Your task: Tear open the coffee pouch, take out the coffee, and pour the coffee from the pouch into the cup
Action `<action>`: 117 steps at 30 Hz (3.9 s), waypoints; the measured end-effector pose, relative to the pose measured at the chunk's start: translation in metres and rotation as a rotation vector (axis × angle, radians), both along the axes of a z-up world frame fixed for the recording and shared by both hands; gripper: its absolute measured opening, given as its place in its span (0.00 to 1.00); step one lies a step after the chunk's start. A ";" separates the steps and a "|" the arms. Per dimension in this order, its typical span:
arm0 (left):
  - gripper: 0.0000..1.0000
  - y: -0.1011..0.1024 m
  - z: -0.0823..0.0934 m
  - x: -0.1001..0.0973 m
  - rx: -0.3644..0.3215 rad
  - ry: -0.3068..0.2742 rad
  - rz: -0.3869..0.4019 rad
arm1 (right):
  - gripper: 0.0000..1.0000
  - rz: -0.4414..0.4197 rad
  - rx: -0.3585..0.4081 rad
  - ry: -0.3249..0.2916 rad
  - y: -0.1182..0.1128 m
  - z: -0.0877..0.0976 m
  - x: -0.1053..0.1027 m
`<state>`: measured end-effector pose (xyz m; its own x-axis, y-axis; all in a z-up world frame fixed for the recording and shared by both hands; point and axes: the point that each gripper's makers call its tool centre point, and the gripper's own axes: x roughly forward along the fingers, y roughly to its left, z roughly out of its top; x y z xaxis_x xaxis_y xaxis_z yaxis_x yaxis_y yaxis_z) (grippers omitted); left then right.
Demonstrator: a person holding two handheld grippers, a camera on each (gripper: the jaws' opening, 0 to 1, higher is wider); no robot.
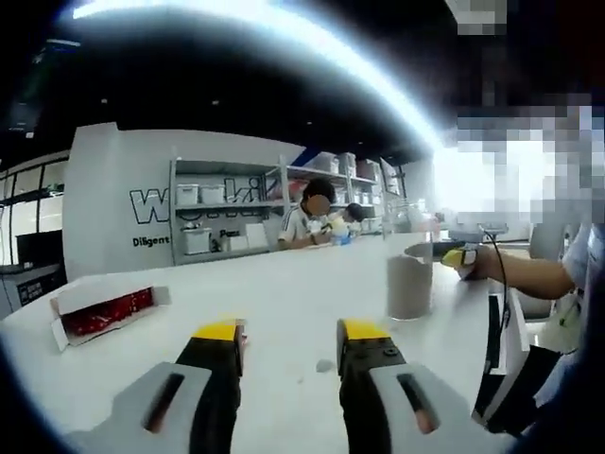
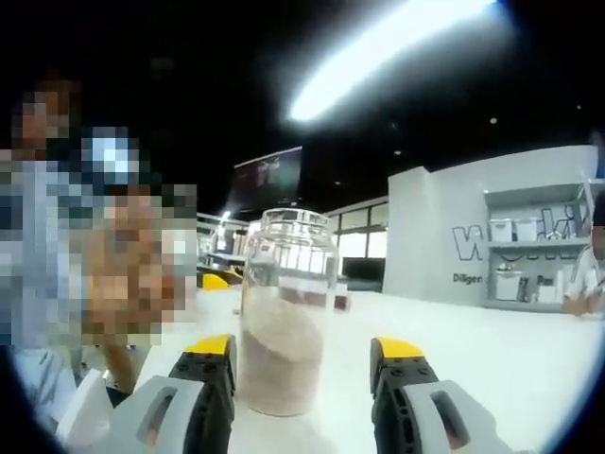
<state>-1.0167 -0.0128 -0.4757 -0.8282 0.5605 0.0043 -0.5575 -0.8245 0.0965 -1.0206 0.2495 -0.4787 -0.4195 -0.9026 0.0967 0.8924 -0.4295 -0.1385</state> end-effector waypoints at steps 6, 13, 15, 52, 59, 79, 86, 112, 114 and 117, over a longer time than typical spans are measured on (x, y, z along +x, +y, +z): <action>0.41 0.005 -0.008 -0.001 0.002 -0.018 -0.016 | 0.57 0.005 0.003 0.000 0.000 0.000 -0.002; 0.40 0.013 -0.012 0.000 -0.008 -0.030 -0.025 | 0.56 0.005 0.012 0.008 -0.001 -0.002 0.000; 0.40 0.018 -0.013 0.000 -0.008 -0.030 -0.032 | 0.56 0.006 0.013 0.011 -0.001 -0.002 0.001; 0.41 0.068 -0.014 0.019 -0.056 -0.035 -0.143 | 0.55 0.006 0.024 0.024 -0.001 -0.003 0.001; 0.41 0.075 -0.014 0.021 -0.059 -0.038 -0.159 | 0.55 0.007 0.025 0.028 -0.001 -0.003 0.001; 0.41 0.091 -0.016 0.022 -0.070 -0.048 -0.188 | 0.55 0.009 0.031 0.038 -0.001 -0.003 0.004; 0.41 0.098 -0.022 0.021 -0.078 -0.059 -0.202 | 0.54 0.013 0.034 0.039 -0.001 -0.003 0.004; 0.40 0.122 -0.025 0.024 -0.073 -0.060 -0.235 | 0.54 0.014 0.044 0.045 -0.001 -0.005 0.006; 0.40 0.124 -0.025 0.024 -0.077 -0.058 -0.235 | 0.54 0.014 0.047 0.044 -0.001 -0.006 0.005; 0.40 0.125 -0.024 0.023 -0.078 -0.057 -0.239 | 0.54 0.015 0.045 0.044 -0.001 -0.006 0.005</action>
